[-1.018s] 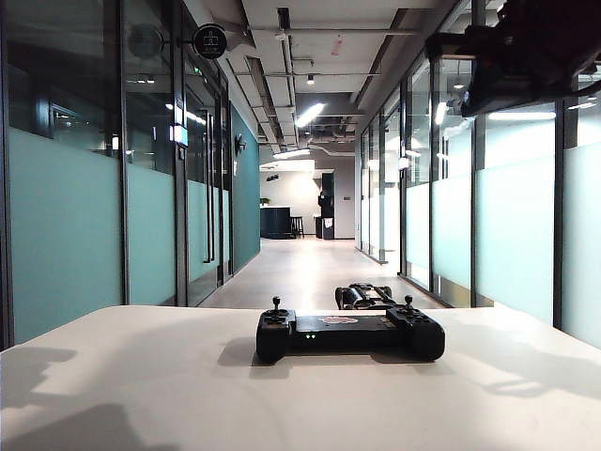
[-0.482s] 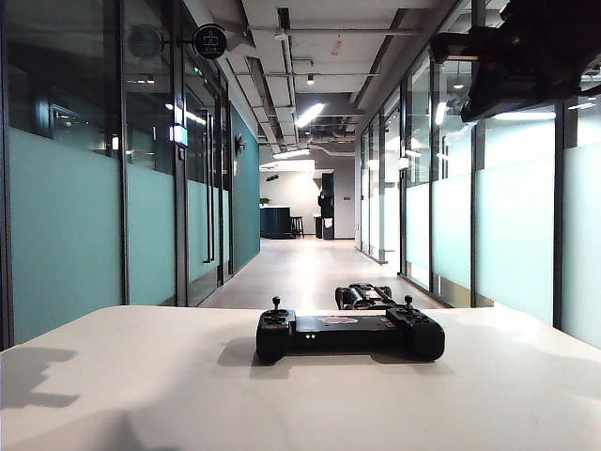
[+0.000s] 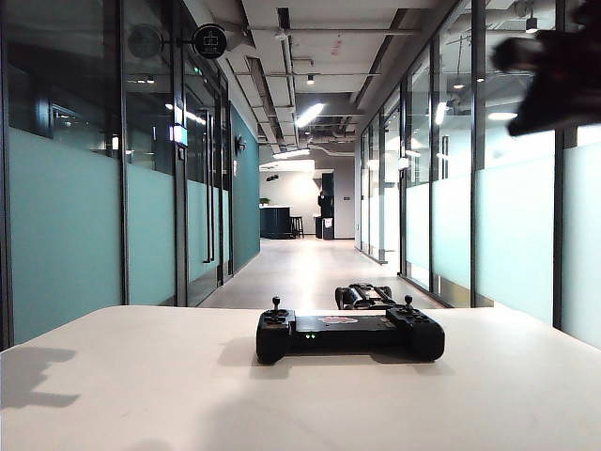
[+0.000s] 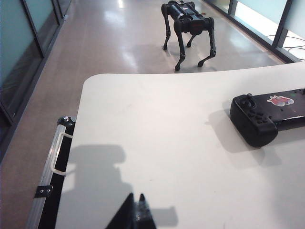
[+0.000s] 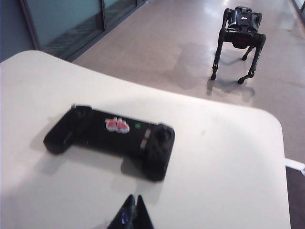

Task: Push the left joystick on the remote control sitting on the white table backward to make the robot dog back up in a straight line until it returns close to you.

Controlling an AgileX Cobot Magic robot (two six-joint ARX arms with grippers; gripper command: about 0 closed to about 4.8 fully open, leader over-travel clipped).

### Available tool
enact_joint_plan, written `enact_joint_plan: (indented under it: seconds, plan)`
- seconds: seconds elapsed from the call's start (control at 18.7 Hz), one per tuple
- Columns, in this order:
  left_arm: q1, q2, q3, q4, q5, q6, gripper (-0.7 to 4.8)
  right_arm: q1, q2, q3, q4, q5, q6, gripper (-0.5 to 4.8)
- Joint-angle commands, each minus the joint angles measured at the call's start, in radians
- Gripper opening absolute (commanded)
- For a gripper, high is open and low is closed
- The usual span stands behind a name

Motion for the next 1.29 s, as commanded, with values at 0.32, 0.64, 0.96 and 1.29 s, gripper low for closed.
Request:
enact_joint_plan:
  seconds: [0.32,0.64,0.96,1.29]
  plan:
    - [-0.001,-0.001,0.003,0.01,0.003,-0.003,-0.05,0.001,-0.215,-0.171,0.016,0.0,-0.002,-0.06]
    - [0.0,-0.001,0.004,0.01,0.003,-0.003,-0.05,-0.009,-0.375,-0.27,0.016,0.003,-0.002,-0.06]
    - [0.0,-0.001,0.004,0.01,0.003,-0.003,-0.05,-0.123,-0.51,-0.337,0.008,-0.001,-0.002,-0.06]
    - [0.0,-0.001,0.004,0.01,0.003,-0.003,-0.05,-0.228,-0.627,-0.372,-0.015,-0.028,-0.002,-0.06]
